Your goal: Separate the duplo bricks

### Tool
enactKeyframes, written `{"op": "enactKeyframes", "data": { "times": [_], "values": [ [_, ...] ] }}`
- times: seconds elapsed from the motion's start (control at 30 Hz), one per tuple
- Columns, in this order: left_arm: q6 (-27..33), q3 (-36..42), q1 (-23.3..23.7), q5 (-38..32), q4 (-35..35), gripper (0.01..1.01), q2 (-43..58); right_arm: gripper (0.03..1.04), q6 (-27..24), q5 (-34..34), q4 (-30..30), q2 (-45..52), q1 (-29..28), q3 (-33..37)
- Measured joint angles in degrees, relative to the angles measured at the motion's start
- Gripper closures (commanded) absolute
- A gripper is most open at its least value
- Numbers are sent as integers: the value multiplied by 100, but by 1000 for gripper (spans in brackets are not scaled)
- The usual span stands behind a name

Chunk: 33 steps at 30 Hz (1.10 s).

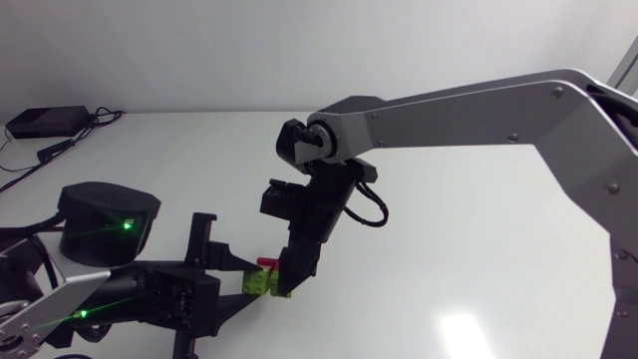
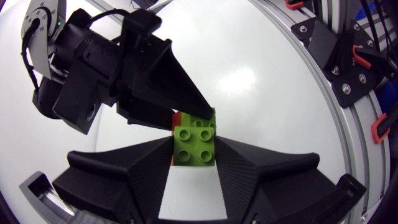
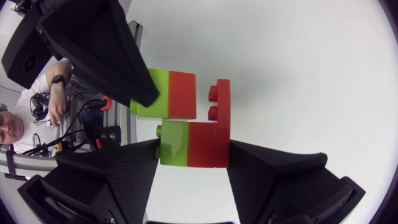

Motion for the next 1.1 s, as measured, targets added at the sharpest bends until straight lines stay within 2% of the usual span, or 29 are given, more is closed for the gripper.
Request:
{"op": "enactKeyframes", "data": {
  "times": [0.13,0.27,0.4,0.53,0.97,1.03,1.1],
  "values": [
    [0,37,184,22,-31,607,-50,731,146,269,254,-72,-129,-138],
    [4,37,507,68,-33,607,-31,731,240,321,393,-127,-638,-146],
    [7,42,861,199,61,605,610,731,297,400,555,-457,-992,-341],
    [-61,42,973,391,144,605,1333,730,328,378,629,-780,-962,-538],
    [-479,68,859,496,944,582,2426,728,455,238,686,-1384,-782,-1027],
    [-546,85,868,527,944,502,2577,728,455,221,691,-1397,-782,-1054],
    [-595,136,876,566,942,374,2706,728,455,168,695,-1397,-778,-1086]
  ]
}}
